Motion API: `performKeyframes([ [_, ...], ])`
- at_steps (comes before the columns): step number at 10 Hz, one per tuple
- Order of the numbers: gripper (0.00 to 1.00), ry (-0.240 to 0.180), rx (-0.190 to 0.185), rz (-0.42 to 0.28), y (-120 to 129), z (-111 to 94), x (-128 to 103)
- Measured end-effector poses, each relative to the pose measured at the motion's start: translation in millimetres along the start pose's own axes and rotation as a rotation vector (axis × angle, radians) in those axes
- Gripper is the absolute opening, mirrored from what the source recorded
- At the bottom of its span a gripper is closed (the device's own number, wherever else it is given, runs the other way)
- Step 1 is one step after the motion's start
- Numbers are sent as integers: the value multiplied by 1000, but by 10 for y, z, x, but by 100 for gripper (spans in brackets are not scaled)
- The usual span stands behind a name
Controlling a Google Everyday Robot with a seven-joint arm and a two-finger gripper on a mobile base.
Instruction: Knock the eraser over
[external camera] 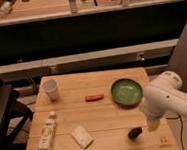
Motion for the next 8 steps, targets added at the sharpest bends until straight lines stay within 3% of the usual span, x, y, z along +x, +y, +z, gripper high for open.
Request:
performKeyframes([
  [2,16,-2,-4,-7,25,24,-25],
  [4,2,-4,-9,-17,33,34,-51],
  [8,0,13,-45,-60,42,53,-205],
])
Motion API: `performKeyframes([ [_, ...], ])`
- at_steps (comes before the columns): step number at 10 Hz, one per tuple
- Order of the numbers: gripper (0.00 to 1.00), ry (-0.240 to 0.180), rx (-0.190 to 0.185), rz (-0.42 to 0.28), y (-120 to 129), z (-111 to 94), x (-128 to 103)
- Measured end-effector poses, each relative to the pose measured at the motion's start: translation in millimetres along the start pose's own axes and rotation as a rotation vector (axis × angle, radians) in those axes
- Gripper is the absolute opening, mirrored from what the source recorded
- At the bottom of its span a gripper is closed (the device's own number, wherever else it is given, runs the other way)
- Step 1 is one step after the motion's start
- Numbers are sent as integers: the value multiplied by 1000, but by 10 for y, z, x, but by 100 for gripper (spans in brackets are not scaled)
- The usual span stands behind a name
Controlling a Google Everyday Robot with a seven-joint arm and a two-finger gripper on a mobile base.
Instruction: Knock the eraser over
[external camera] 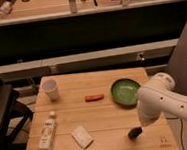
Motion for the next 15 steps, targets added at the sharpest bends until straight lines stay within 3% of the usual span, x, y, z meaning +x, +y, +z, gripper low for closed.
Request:
performKeyframes([
  [15,0,27,-88,-103,100,97,-256],
])
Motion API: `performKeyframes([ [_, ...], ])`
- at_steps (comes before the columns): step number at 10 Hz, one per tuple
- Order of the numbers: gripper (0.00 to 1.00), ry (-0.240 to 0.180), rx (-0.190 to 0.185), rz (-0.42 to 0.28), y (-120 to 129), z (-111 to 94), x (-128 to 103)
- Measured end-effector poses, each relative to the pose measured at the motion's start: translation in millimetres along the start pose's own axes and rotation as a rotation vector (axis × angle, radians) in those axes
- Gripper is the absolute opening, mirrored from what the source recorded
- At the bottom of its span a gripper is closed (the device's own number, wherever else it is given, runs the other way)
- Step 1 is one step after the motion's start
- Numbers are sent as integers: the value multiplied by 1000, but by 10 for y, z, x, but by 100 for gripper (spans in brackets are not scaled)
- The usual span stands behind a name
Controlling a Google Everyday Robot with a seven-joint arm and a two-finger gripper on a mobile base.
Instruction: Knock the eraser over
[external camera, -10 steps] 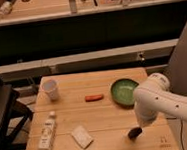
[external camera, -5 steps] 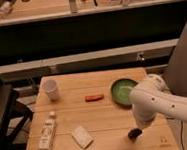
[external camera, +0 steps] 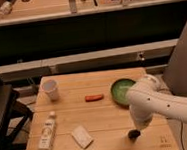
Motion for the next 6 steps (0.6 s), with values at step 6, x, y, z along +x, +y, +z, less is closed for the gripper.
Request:
performKeyframes([
  [6,0,0,-22,-23,27,46,-20],
])
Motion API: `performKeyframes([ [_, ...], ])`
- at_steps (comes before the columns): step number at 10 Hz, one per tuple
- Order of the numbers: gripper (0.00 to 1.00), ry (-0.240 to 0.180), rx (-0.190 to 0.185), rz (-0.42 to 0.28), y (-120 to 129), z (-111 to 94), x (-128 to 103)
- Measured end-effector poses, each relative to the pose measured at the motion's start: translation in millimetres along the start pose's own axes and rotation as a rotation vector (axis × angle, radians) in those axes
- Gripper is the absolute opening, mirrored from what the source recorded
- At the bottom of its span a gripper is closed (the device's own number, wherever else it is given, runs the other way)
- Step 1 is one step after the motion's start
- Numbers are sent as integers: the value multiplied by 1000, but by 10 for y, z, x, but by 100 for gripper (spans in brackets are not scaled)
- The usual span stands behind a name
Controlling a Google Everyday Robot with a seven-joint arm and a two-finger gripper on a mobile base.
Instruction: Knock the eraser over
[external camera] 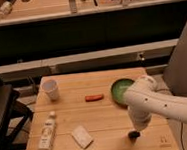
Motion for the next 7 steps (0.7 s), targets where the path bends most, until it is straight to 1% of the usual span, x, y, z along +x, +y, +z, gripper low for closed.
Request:
performKeyframes([
  [7,0,4,-27,-30,2,52,-48],
])
